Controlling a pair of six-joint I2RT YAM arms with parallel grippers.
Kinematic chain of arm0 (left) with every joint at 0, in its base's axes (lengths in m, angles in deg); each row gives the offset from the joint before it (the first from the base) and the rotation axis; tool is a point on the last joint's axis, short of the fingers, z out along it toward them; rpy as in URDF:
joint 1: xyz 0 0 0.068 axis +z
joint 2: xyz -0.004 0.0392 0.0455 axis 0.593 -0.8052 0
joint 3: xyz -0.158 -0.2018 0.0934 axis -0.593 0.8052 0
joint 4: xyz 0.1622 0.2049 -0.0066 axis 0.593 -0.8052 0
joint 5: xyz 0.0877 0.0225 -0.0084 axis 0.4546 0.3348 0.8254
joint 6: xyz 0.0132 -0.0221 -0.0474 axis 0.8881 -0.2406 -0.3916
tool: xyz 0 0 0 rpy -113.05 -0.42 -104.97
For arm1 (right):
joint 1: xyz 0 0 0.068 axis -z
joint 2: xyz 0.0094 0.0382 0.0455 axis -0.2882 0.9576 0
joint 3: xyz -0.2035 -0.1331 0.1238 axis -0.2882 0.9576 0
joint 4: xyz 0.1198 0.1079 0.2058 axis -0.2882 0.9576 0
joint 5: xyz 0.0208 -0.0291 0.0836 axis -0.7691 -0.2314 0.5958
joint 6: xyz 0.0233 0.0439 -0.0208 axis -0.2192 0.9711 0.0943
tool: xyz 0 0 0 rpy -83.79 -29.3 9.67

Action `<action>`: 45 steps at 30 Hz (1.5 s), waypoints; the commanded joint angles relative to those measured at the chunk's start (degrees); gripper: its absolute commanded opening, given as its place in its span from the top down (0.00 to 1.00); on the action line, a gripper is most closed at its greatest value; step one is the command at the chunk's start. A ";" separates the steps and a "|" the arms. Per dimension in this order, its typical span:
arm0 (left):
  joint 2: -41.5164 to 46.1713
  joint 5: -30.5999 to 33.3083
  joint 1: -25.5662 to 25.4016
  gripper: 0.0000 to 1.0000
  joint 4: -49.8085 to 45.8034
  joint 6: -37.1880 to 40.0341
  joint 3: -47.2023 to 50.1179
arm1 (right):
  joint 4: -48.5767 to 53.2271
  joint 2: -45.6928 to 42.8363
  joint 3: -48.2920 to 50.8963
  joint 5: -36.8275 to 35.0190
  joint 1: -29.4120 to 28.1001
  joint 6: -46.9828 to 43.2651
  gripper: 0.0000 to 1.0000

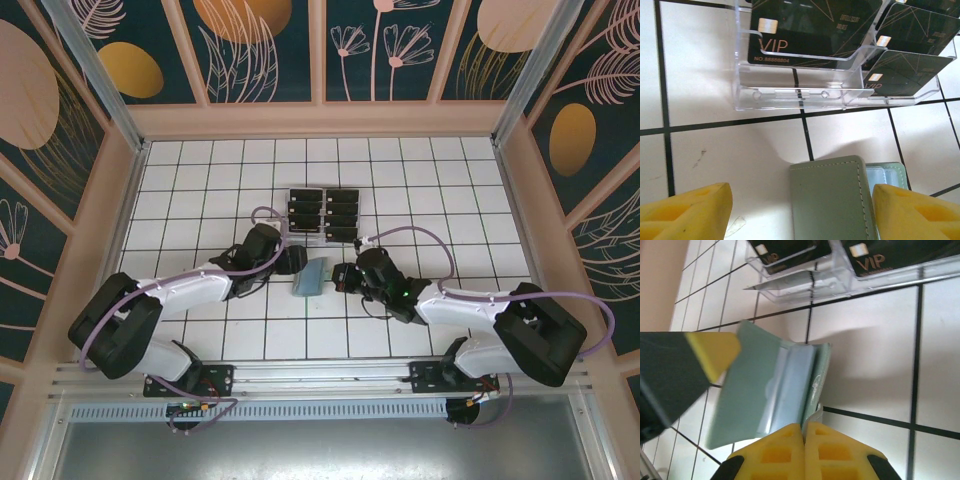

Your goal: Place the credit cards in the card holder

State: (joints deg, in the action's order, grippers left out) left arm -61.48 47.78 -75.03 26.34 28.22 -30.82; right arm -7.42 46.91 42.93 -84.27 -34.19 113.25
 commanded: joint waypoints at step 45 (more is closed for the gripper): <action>-1.70 10.09 -0.27 0.26 -2.74 0.94 7.04 | 4.72 5.81 -8.70 4.69 0.18 -1.80 0.49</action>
State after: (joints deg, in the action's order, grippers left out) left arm -62.18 57.92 -75.03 22.38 28.24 -24.41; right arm -0.71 50.00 36.60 -81.39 -33.34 113.12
